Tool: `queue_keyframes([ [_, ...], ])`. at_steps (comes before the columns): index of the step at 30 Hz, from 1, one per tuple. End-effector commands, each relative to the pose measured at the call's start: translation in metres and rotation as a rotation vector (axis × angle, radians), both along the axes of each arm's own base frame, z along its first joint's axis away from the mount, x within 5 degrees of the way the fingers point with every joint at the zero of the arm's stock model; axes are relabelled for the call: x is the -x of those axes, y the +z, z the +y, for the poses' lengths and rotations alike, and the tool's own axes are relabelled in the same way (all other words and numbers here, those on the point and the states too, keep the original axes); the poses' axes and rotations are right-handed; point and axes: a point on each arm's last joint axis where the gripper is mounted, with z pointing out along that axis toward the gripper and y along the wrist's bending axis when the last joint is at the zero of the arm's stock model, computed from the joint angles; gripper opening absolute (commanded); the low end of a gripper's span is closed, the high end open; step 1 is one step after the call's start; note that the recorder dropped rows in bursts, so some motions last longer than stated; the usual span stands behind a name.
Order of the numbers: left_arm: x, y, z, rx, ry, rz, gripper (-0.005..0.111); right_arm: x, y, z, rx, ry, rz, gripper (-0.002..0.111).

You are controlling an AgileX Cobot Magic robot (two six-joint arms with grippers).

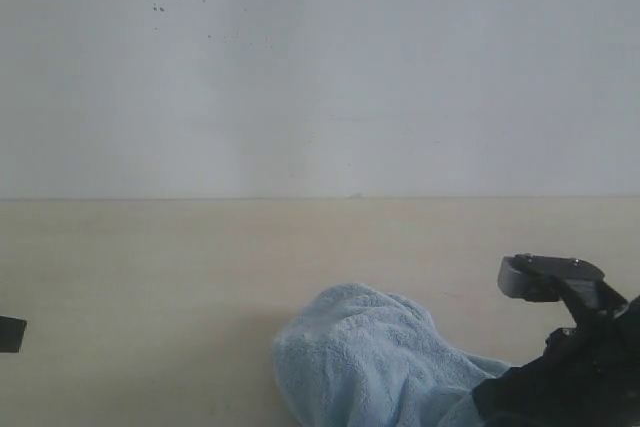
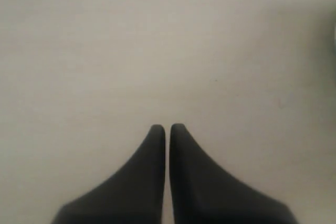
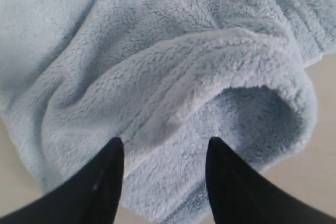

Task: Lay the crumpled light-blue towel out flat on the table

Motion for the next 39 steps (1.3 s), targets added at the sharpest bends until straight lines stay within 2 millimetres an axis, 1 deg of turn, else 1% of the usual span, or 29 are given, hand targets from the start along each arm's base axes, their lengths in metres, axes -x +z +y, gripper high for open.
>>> queue_keyframes([
  [1, -0.002, -0.005, -0.022, 0.135, -0.198, 0.058, 0.004, -0.009, -0.023, 0.001, 0.014, -0.037, 0.031, 0.047],
  [4, 0.0, -0.003, -0.039, 0.222, -0.442, 0.006, 0.004, -0.013, -0.03, 0.007, -0.031, -0.046, 0.069, 0.047],
  [6, 0.003, 0.001, -0.049, 0.287, -0.577, -0.037, 0.004, -0.013, -0.027, 0.012, -0.081, -0.001, 0.07, 0.047],
  [8, 0.005, 0.006, -0.055, 0.323, -0.669, -0.085, 0.004, -0.012, -0.023, 0.017, -0.137, 0.045, 0.066, 0.047],
  [12, 0.006, 0.007, -0.056, 0.336, -0.686, -0.103, 0.004, -0.01, -0.018, 0.025, -0.238, 0.092, 0.069, 0.047],
  [17, 0.005, 0.007, -0.056, 0.333, -0.683, -0.105, 0.004, -0.008, -0.014, 0.03, -0.293, 0.159, 0.046, 0.045],
  [18, 0.005, 0.007, -0.056, 0.333, -0.683, -0.105, 0.004, -0.008, -0.014, 0.03, -0.295, 0.163, 0.046, 0.041],
  [19, 0.005, 0.007, -0.056, 0.333, -0.683, -0.105, 0.004, -0.008, -0.014, 0.03, -0.295, 0.163, 0.046, 0.035],
  [21, 0.005, 0.007, -0.056, 0.333, -0.683, -0.105, 0.004, -0.007, -0.014, 0.03, -0.294, 0.167, 0.049, 0.018],
  [22, 0.005, 0.007, -0.056, 0.333, -0.683, -0.105, 0.004, -0.007, -0.014, 0.03, -0.295, 0.176, 0.047, 0.007],
  [23, 0.005, 0.007, -0.056, 0.336, -0.682, -0.106, 0.004, -0.006, -0.014, 0.031, -0.3, 0.186, 0.052, 0.0],
  [30, 0.005, 0.009, -0.057, 0.367, -0.675, -0.11, 0.004, 0.002, -0.008, 0.036, -0.372, 0.281, 0.098, 0.0],
  [32, 0.005, 0.009, -0.057, 0.367, -0.675, -0.11, 0.004, 0.002, 0.001, 0.041, -0.431, 0.357, 0.105, 0.0],
  [34, 0.005, 0.01, -0.058, 0.384, -0.663, -0.114, 0.004, 0.0, 0.018, 0.047, -0.522, 0.424, 0.113, 0.0],
  [36, 0.007, 0.008, -0.059, 0.441, -0.636, -0.109, 0.004, -0.003, 0.042, 0.055, -0.635, 0.487, 0.093, 0.0],
  [37, 0.009, 0.007, -0.061, 0.489, -0.622, -0.104, 0.004, -0.007, 0.052, 0.057, -0.67, 0.491, 0.062, 0.0],
  [39, 0.015, 0.006, -0.065, 0.574, -0.673, -0.11, 0.004, -0.019, 0.081, 0.063, -0.758, 0.463, -0.044, 0.0],
])
